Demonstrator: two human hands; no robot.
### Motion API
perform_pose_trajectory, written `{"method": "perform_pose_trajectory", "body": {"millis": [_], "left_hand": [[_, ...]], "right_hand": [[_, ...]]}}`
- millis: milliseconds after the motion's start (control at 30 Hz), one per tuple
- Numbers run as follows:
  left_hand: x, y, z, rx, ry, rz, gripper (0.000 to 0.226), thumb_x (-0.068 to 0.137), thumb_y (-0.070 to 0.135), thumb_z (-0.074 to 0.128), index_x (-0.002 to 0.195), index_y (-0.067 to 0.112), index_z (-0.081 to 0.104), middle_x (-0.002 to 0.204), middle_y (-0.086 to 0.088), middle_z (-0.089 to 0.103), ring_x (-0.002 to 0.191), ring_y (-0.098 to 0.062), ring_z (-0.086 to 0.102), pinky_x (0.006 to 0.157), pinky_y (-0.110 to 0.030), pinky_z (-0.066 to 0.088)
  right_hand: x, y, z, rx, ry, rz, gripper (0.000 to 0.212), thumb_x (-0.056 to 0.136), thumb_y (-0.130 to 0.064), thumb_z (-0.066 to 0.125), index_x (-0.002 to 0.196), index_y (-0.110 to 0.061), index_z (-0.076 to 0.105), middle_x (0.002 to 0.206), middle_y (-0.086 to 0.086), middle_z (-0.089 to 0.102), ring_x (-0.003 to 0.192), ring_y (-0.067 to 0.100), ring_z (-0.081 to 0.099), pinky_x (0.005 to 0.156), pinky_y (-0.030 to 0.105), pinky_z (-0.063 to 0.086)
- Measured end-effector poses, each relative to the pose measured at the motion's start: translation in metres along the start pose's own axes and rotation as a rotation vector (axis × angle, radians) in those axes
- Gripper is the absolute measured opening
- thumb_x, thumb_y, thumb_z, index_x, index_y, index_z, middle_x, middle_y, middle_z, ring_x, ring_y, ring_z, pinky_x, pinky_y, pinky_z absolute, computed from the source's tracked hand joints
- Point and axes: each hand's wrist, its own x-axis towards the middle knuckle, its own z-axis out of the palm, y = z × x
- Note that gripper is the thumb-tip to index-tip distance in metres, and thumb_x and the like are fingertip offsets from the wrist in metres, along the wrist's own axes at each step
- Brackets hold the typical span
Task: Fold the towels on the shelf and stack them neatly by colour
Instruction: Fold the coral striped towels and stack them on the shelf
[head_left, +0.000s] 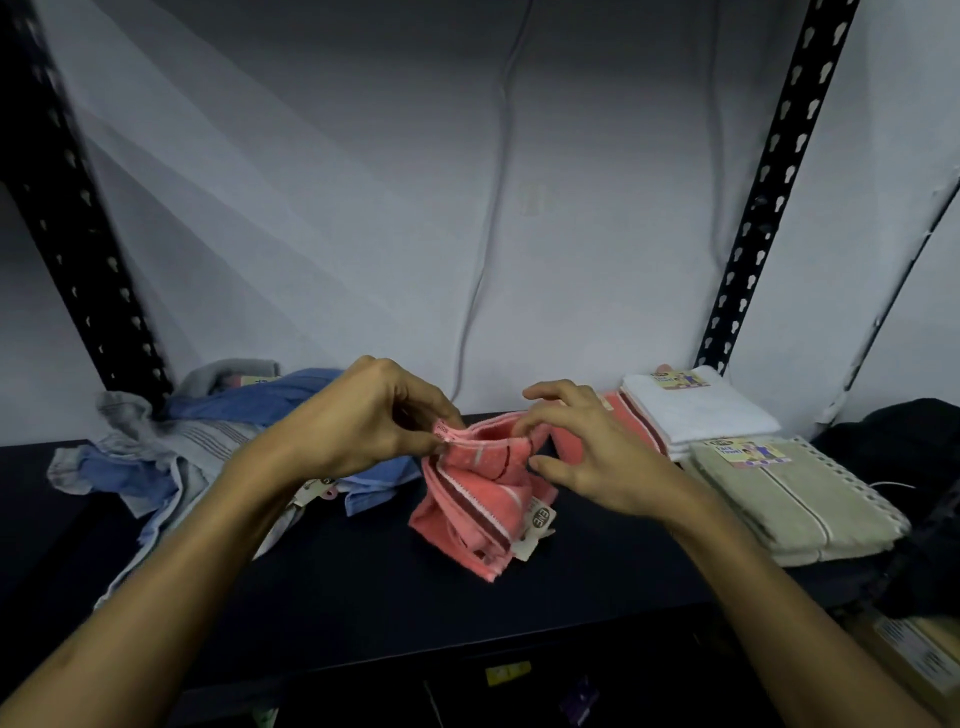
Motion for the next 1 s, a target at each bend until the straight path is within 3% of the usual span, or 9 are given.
{"method": "perform_pose_trajectory", "body": {"millis": [100, 167, 233, 333, 400, 500, 633, 833, 1000], "left_hand": [[-0.007, 0.002, -0.002, 0.057, 0.004, 0.027, 0.019, 0.083, 0.014, 0.082, 0.100, 0.025, 0.081, 0.088, 0.017, 0.077, 0.082, 0.000, 0.073, 0.080, -0.020, 0.057], [-0.008, 0.002, -0.003, 0.066, 0.026, 0.028, 0.018, 0.083, 0.016, 0.082, 0.099, 0.025, 0.081, 0.086, 0.017, 0.077, 0.082, 0.001, 0.073, 0.078, -0.017, 0.057], [-0.009, 0.000, -0.006, 0.097, 0.054, 0.019, 0.016, 0.084, 0.017, 0.082, 0.098, 0.026, 0.081, 0.085, 0.017, 0.077, 0.081, 0.001, 0.073, 0.077, -0.016, 0.056], [-0.008, -0.006, -0.010, 0.176, 0.088, 0.005, 0.016, 0.084, 0.017, 0.081, 0.097, 0.026, 0.080, 0.083, 0.016, 0.076, 0.079, 0.003, 0.071, 0.076, -0.019, 0.057], [-0.006, -0.012, -0.013, 0.205, 0.130, 0.002, 0.017, 0.084, 0.015, 0.081, 0.097, 0.026, 0.079, 0.081, 0.017, 0.076, 0.079, 0.003, 0.071, 0.074, -0.019, 0.057], [-0.003, -0.018, -0.020, 0.207, 0.176, 0.008, 0.019, 0.084, 0.013, 0.082, 0.099, 0.024, 0.079, 0.081, 0.018, 0.075, 0.079, 0.006, 0.070, 0.074, -0.009, 0.051], [0.010, -0.018, -0.029, 0.234, 0.213, 0.016, 0.021, 0.085, 0.021, 0.081, 0.105, 0.020, 0.078, 0.089, 0.013, 0.077, 0.083, 0.006, 0.071, 0.079, -0.009, 0.052], [0.042, -0.002, -0.054, 0.349, 0.255, 0.035, 0.020, 0.089, 0.023, 0.077, 0.108, 0.017, 0.077, 0.089, 0.005, 0.078, 0.081, -0.002, 0.072, 0.079, -0.019, 0.055], [0.068, 0.017, -0.077, 0.425, 0.277, 0.080, 0.013, 0.092, 0.022, 0.073, 0.104, 0.018, 0.077, 0.078, 0.008, 0.076, 0.075, -0.002, 0.070, 0.071, -0.007, 0.044]], "right_hand": [[-0.001, -0.006, 0.005, -0.083, -0.012, -0.057, 0.029, 0.091, -0.021, 0.069, 0.116, -0.035, 0.065, 0.141, -0.017, 0.039, 0.135, -0.001, 0.030, 0.102, 0.012, 0.025], [0.000, -0.006, 0.005, -0.129, -0.070, -0.087, 0.024, 0.092, -0.022, 0.067, 0.116, -0.030, 0.067, 0.134, -0.015, 0.046, 0.128, 0.000, 0.036, 0.104, 0.015, 0.029], [0.001, -0.009, 0.004, -0.211, -0.117, -0.080, 0.006, 0.093, -0.024, 0.065, 0.098, -0.027, 0.066, 0.112, -0.017, 0.052, 0.108, 0.000, 0.045, 0.093, 0.024, 0.038], [-0.002, -0.014, -0.001, -0.259, -0.085, -0.010, 0.024, 0.092, -0.028, 0.068, 0.078, -0.025, 0.048, 0.080, -0.013, 0.050, 0.077, 0.007, 0.046, 0.067, 0.032, 0.037], [-0.007, -0.020, -0.008, -0.219, -0.023, -0.043, 0.032, 0.090, -0.033, 0.072, 0.074, -0.023, 0.046, 0.073, -0.007, 0.052, 0.070, 0.011, 0.046, 0.062, 0.030, 0.037], [-0.012, -0.031, -0.025, -0.128, -0.003, -0.136, 0.023, 0.093, -0.033, 0.070, 0.078, -0.020, 0.058, 0.080, -0.006, 0.059, 0.074, 0.013, 0.054, 0.067, 0.025, 0.042], [-0.004, -0.035, -0.046, -0.118, 0.050, -0.207, 0.014, 0.096, -0.023, 0.067, 0.084, -0.015, 0.064, 0.089, -0.005, 0.062, 0.082, 0.016, 0.060, 0.077, 0.040, 0.050], [0.028, -0.041, -0.084, -0.005, 0.102, -0.135, 0.020, 0.085, -0.026, 0.079, 0.078, -0.011, 0.068, 0.077, 0.004, 0.069, 0.075, 0.028, 0.064, 0.076, 0.052, 0.053], [0.058, -0.048, -0.136, -0.082, 0.046, -0.084, 0.023, 0.080, -0.016, 0.082, 0.071, -0.006, 0.063, 0.069, 0.009, 0.069, 0.064, 0.020, 0.063, 0.067, 0.042, 0.052]]}}
